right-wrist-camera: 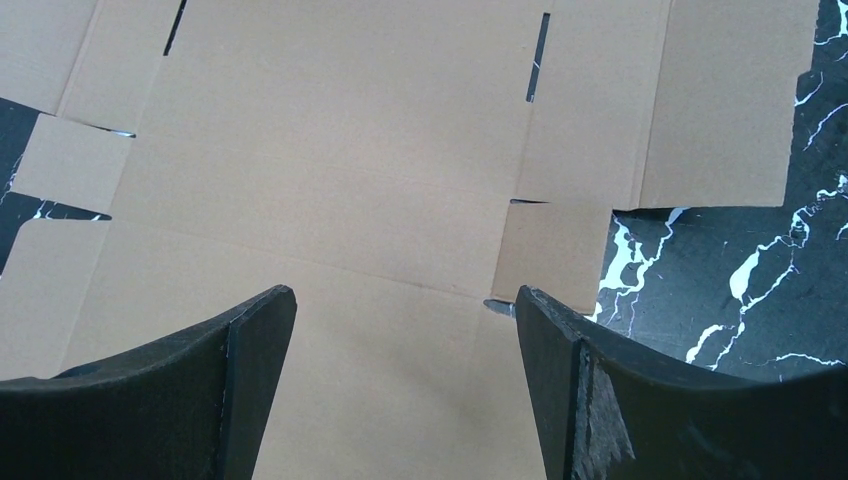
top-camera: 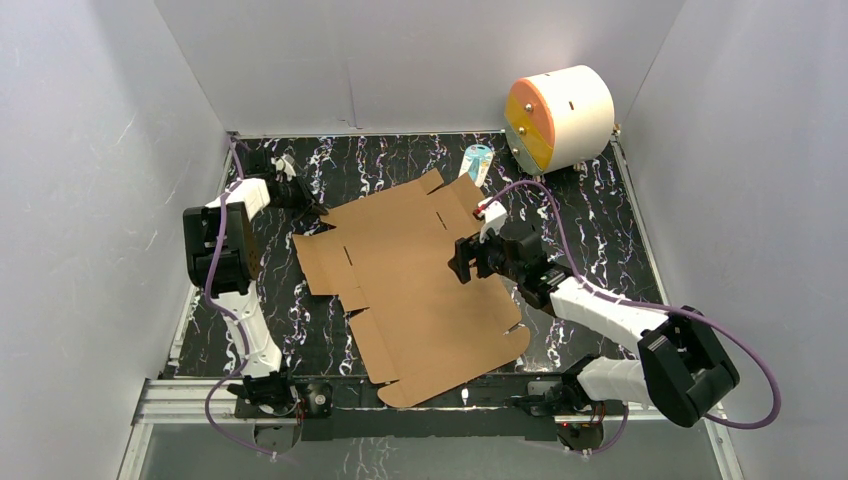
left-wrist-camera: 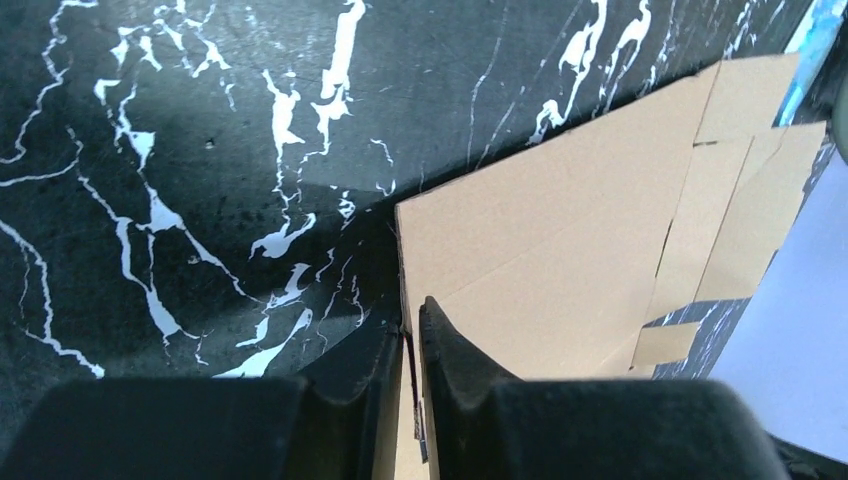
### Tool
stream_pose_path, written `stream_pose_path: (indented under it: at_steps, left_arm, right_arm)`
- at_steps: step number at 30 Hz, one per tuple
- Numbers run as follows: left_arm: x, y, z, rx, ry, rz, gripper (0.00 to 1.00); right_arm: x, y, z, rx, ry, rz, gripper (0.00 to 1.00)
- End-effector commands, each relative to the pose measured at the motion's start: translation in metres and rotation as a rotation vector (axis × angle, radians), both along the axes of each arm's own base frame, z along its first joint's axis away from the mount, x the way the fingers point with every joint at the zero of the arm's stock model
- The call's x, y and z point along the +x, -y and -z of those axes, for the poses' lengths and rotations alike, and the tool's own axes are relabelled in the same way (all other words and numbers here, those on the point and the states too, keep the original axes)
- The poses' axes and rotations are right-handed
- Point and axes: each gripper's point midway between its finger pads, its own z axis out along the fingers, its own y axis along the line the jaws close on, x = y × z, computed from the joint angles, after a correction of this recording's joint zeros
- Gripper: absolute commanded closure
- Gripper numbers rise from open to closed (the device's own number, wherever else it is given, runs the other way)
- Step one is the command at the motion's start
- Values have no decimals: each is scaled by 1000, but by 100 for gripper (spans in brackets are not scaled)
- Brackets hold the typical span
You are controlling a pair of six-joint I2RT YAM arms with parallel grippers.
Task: Fold the paper box
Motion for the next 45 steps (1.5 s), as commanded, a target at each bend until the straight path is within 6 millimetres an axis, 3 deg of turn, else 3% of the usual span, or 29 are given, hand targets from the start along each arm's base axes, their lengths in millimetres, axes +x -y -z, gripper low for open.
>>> stream_pose_path:
  at_steps: [1,5,13,14,16,25,36,45]
  left_arm:
    - [5,10,-37,-37,130,90,93]
    - [5,23,-62,-7,230,148,97]
    - [7,51,-104,64,414,230,98]
    - [4,66,-108,70,437,268,98]
    - [3,76,-114,85,480,297,98]
    - [1,90,-140,127,611,346,98]
    - [-13,111,-153,119,739,415,97]
    - [-23,124,-153,169,794,469,97]
  right_arm:
    - [13,-12,-31,49,78,-28,10]
    - [21,-14,-46,17,77,-20,10]
    - [40,-19,-76,-92,129,-92,9]
    - [44,-21,-81,-104,149,-109,9]
    - [50,-19,-85,-150,152,-134,8]
    - [110,-15,-120,-243,228,-233,7]
    - [166,-38,-105,-303,192,-527,1]
    - [181,-54,-93,-250,181,-648,1]
